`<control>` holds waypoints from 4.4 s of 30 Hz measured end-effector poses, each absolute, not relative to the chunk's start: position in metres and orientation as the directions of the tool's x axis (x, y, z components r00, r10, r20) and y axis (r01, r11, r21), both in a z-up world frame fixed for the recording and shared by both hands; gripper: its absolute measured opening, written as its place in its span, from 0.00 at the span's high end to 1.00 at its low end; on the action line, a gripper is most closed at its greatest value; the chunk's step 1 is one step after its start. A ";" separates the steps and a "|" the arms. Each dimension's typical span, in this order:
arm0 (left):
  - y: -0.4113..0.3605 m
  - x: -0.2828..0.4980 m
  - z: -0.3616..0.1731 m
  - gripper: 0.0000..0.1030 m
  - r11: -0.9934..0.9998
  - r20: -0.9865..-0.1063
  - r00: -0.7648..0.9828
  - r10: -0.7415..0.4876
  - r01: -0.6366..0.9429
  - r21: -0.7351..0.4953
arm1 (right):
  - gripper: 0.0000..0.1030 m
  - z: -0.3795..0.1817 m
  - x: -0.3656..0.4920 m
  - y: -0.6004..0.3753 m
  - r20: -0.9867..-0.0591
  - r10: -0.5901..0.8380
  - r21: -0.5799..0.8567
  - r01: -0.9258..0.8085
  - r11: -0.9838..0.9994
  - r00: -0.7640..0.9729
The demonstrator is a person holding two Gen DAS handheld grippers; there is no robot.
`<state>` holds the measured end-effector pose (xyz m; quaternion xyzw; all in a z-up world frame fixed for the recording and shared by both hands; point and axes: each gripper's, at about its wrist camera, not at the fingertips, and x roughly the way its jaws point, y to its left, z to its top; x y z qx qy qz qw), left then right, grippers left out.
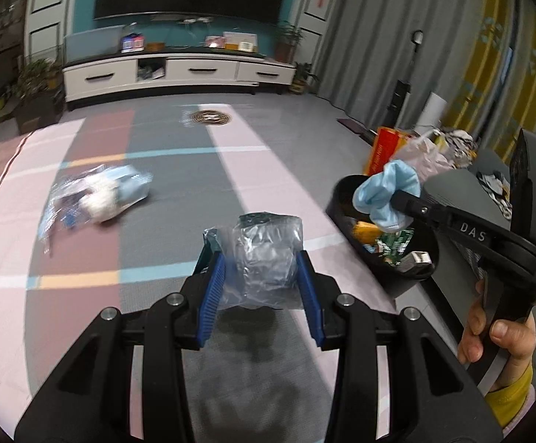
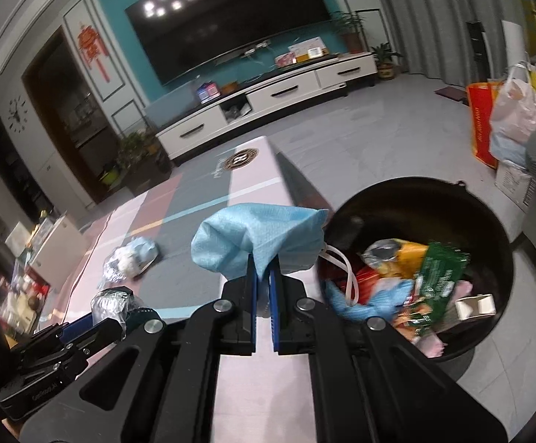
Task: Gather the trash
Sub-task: 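Carry the clear bag and blue mask over the black bin and release both, then move both open grippers back from the bin to the last trash, then grasp the white crumpled tissue with the right gripper while the left approaches the clear bag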
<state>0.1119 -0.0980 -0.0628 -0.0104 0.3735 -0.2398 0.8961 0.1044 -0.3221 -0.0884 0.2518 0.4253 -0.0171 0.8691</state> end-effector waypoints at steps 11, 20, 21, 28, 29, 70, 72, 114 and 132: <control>-0.189 0.112 -0.047 0.60 0.807 -0.659 0.533 -0.530 0.556 -0.199 | 0.93 -0.093 0.071 -0.396 -0.752 0.068 0.422 0.400 0.813 0.656; -0.249 0.132 -0.058 0.59 0.780 -0.692 0.469 -0.550 0.585 -0.223 | 0.93 -0.107 0.052 -0.434 -0.771 0.058 0.443 0.469 0.764 0.634; -0.255 0.136 -0.061 0.59 0.783 -0.703 0.459 -0.543 0.579 -0.227 | 0.93 -0.110 0.051 -0.437 -0.776 0.062 0.448 0.480 0.754 0.627; -0.283 0.153 -0.079 0.59 0.805 -0.749 0.436 -0.498 0.554 -0.212 | 0.93 -0.123 0.041 -0.456 -0.797 0.096 0.477 0.524 0.706 0.596; -0.286 0.154 -0.082 0.58 0.808 -0.755 0.435 -0.491 0.552 -0.207 | 0.93 -0.125 0.040 -0.459 -0.798 0.099 0.481 0.530 0.699 0.594; -0.132 0.115 -0.094 0.14 0.901 -0.721 0.562 -0.405 0.379 -0.211 | 0.49 -0.120 0.075 -0.402 -0.802 0.145 0.472 0.466 0.748 0.579; -0.109 0.117 -0.092 0.13 0.916 -0.714 0.587 -0.382 0.346 -0.206 | 0.49 -0.119 0.083 -0.388 -0.802 0.157 0.467 0.441 0.767 0.576; 0.148 0.159 -0.107 0.09 0.916 -0.719 0.671 -0.183 -0.150 -0.373 | 0.49 -0.137 0.250 -0.064 -0.850 0.313 0.307 -0.084 0.948 0.425; 0.129 0.169 -0.115 0.09 0.896 -0.699 0.645 -0.308 -0.051 -0.442 | 0.77 -0.137 0.240 -0.092 -0.806 0.432 0.442 -0.074 0.894 0.404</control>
